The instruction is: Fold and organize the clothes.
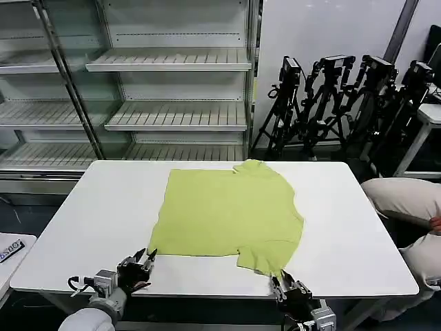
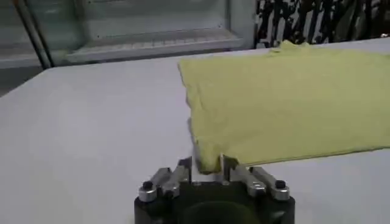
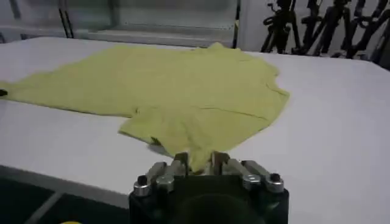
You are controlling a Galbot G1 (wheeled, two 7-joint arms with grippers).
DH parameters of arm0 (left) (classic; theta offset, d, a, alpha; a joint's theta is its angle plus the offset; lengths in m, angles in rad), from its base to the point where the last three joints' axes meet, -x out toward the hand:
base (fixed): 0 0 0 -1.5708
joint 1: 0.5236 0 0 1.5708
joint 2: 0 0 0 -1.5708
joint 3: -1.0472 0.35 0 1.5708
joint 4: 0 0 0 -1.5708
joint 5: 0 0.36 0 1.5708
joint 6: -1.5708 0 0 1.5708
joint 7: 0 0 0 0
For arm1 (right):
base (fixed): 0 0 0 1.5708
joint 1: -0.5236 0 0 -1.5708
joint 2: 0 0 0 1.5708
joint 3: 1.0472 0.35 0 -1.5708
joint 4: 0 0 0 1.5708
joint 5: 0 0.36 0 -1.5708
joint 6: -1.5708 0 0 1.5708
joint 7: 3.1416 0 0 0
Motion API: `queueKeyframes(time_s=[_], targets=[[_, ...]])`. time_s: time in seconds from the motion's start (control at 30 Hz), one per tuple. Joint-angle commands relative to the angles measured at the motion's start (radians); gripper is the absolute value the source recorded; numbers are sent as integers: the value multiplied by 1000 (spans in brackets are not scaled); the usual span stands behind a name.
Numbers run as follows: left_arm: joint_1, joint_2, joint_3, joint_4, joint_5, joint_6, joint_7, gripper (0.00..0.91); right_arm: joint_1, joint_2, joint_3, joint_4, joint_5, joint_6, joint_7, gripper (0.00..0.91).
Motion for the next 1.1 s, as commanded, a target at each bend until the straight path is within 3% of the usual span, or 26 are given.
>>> queueKeyframes(time_s=[0.03, 0.3, 0.43, 0.67, 0.9, 1.1], targets=[[1, -3, 5, -7, 21, 4, 26, 10, 0, 1, -4, -2, 3, 5, 0, 0], [-69, -21, -1, -34, 26, 4, 76, 10, 37, -9, 26, 37, 17, 29, -10, 0], [-176, -27, 4, -20, 22, 4, 87, 10, 164, -20, 68, 11, 55, 19, -16, 0], [-369, -49, 67, 158, 13, 5, 84, 10, 449, -28, 25, -136, 95, -36, -48, 0], [-514, -72, 95, 333, -28, 5, 74, 10, 619, 16, -31, -352, 59, -10, -50, 0], [-547, -72, 92, 408, -38, 4, 75, 10, 707, 47, -65, -465, 33, 10, -58, 0]])
